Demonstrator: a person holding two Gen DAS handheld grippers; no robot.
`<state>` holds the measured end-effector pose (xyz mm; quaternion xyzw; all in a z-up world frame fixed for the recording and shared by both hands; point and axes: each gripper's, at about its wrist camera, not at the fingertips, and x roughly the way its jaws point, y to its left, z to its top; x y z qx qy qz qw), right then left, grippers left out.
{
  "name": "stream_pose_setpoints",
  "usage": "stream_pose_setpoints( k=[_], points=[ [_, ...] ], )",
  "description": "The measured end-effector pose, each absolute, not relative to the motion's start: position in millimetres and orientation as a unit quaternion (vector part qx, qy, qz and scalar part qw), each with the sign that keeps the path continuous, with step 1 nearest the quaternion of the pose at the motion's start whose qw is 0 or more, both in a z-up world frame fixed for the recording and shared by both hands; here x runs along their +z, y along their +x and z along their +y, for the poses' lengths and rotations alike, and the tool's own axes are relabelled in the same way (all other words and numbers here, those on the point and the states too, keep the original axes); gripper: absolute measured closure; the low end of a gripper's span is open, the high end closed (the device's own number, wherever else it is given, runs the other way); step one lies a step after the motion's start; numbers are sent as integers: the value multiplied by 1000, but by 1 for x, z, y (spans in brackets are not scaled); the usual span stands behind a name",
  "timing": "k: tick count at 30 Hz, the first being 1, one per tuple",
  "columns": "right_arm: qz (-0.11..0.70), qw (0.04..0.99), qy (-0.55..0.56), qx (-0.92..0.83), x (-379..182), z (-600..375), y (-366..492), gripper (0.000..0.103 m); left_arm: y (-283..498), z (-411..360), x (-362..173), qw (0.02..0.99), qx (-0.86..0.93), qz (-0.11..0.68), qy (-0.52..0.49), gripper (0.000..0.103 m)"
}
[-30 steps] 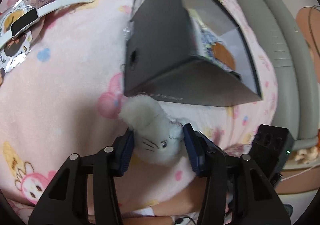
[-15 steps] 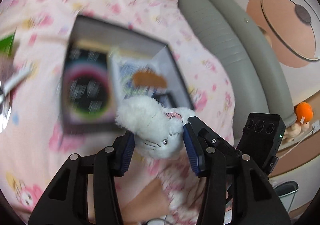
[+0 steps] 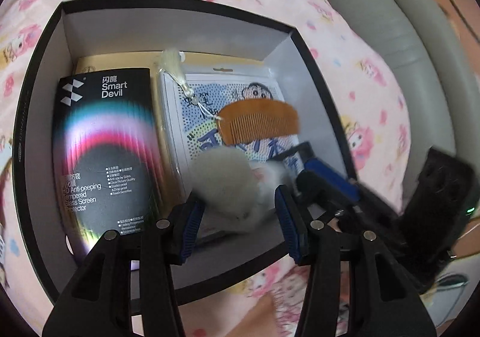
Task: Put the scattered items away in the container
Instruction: 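Carry the white plush toy with the left tool over the black box, then lower the plush toy into the black box and open the left tool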
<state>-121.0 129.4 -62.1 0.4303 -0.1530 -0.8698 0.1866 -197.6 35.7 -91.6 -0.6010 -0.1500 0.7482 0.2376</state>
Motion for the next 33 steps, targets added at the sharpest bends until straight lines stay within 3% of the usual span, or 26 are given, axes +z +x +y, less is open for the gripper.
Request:
stream_pose_setpoints(
  k=[6, 15, 21, 23, 33],
  points=[
    [-172, 155, 408, -883, -62, 145, -128, 79, -193, 19, -79, 203, 781, -130, -576, 53],
    [-98, 129, 416, -895, -69, 117, -128, 79, -202, 10, -81, 190, 806, -147, -541, 53],
    [-67, 122, 417, -898, -75, 107, -127, 79, -209, 29, -105, 208, 766, -127, -595, 54],
    [-56, 115, 416, -900, -75, 107, -125, 79, -204, 33, -106, 231, 752, -124, -604, 59],
    [-58, 76, 410, -907, -72, 115, -124, 79, -201, 27, -105, 209, 766, -122, -596, 54]
  ],
)
